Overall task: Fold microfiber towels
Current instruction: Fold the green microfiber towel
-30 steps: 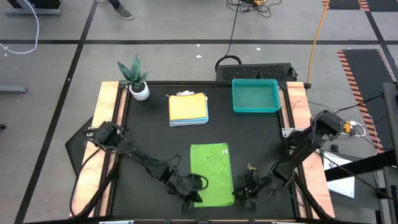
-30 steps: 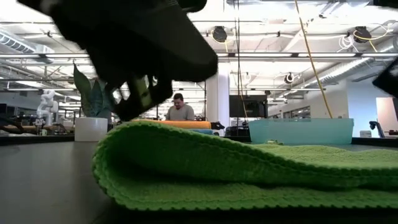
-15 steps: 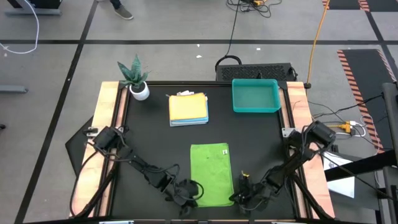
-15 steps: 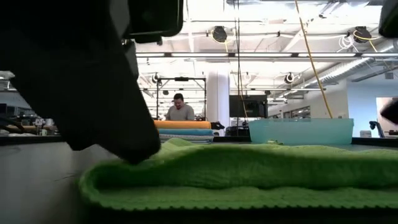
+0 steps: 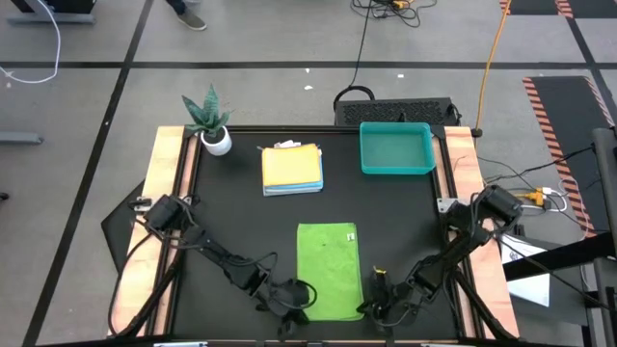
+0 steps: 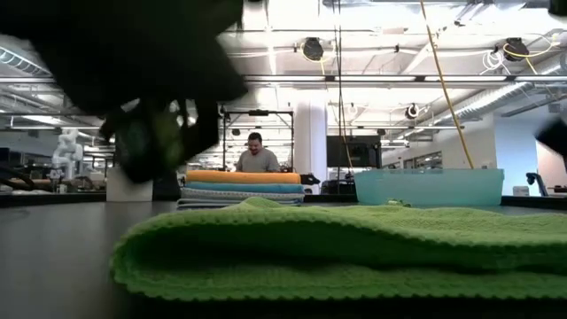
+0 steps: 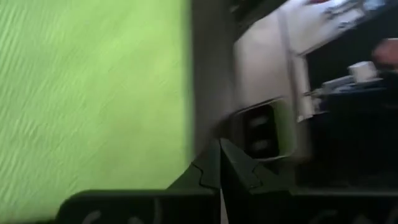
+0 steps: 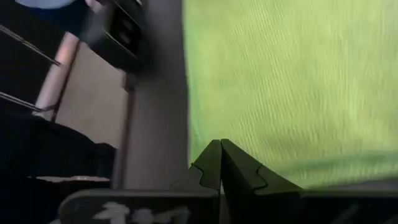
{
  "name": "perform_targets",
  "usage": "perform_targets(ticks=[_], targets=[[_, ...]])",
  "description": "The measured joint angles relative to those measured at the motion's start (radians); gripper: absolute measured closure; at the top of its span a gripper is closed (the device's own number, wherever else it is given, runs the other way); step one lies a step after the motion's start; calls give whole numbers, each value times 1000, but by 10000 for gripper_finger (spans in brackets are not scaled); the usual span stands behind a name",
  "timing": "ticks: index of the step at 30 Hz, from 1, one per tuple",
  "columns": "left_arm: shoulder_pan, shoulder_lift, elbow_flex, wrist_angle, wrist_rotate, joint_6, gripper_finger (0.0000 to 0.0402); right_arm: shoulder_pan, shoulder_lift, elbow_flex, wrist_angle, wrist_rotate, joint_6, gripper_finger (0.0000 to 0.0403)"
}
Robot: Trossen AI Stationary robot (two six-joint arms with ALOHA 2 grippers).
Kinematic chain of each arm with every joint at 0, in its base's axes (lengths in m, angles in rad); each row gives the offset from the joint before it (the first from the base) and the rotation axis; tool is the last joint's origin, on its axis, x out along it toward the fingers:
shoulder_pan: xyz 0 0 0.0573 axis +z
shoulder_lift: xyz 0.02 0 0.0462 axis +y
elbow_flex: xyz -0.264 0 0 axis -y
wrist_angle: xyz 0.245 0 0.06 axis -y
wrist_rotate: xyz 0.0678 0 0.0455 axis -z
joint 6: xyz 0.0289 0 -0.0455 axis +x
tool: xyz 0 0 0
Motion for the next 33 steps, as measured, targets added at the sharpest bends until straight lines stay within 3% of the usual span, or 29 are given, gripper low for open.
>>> perform_targets(ticks=[4,8,11,15,18,25,29,33], targets=[[-2,-53,1,5,3,135,398,-4,-62,0,-1,3,-103,403],[-19,-72,1,0,-24,299,387,5,-86,0,19,-40,-309,403],[-37,-72,1,-43,-75,388,366,17,-85,0,17,-103,-412,402],[-44,-72,1,-144,-133,455,320,34,-84,0,12,-102,-565,386],[-45,-72,1,-171,-157,500,275,41,-85,0,23,-102,-655,354],[-53,-72,1,-196,-195,643,182,40,-57,0,15,-99,-701,243],[-68,-49,1,-209,-193,716,163,35,-18,0,22,-97,-727,193],[-82,-20,0,-175,-185,724,161,33,-12,0,17,-55,-744,172]])
